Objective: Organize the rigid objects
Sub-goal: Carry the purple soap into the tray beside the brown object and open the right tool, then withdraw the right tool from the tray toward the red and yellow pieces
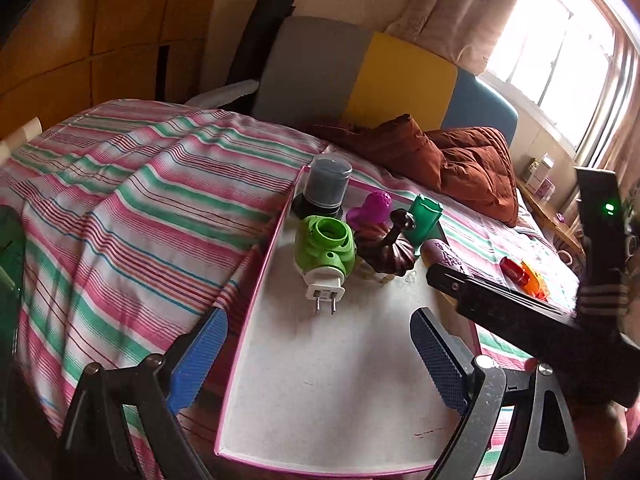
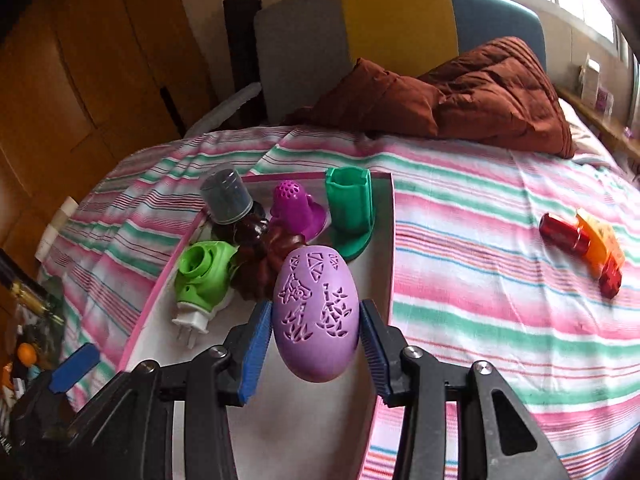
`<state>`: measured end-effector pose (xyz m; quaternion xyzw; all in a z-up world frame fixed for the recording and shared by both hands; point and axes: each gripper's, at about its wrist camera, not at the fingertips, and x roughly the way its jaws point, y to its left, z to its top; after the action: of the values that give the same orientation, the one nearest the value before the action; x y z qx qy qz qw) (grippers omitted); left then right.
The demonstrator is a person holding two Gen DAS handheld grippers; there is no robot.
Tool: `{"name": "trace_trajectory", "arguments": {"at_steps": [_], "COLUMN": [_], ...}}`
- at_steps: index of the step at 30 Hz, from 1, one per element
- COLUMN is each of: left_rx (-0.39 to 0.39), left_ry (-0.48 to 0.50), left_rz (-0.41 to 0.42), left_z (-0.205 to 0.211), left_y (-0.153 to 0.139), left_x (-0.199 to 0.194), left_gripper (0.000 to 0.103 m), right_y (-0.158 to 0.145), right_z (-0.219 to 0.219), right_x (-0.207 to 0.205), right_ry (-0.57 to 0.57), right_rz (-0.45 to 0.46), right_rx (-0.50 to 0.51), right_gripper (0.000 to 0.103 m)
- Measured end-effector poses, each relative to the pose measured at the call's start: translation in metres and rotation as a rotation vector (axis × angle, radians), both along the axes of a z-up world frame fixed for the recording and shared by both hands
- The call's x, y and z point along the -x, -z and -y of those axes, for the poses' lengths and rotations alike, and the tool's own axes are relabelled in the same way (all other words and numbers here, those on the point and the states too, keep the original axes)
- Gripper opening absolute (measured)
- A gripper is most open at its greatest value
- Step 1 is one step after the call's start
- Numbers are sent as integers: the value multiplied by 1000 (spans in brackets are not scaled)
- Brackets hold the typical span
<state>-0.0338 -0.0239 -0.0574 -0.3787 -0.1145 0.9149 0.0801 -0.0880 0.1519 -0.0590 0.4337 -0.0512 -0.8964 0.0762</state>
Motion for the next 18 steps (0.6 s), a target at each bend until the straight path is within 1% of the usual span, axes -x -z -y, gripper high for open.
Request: {"name": "trace_trajectory", "arguments": {"at_steps": [4, 7, 11, 14, 18], "left_rx": [-8, -11, -13, -8, -14], "left_ry": [-8, -12, -13, -9, 8], "left_rz": [4, 8, 10, 8, 13], "left_z": [4, 5, 5, 4, 1], "left_y": [0, 0, 1, 1, 2], "left_x": [0, 1, 1, 0, 0], "left_gripper": [93, 94, 94, 94, 94], "right_y": [7, 11, 7, 0, -9], "right_z": [6, 3, -5, -12, -25], "right_x": [10, 12, 3, -7, -23], "right_ry": [27, 41, 46, 37, 35], "right_rz": [8, 28, 23, 4, -32], "right_rx": [-66, -58, -26, 4, 0], "right_gripper": [44, 44, 45, 45, 45]}}
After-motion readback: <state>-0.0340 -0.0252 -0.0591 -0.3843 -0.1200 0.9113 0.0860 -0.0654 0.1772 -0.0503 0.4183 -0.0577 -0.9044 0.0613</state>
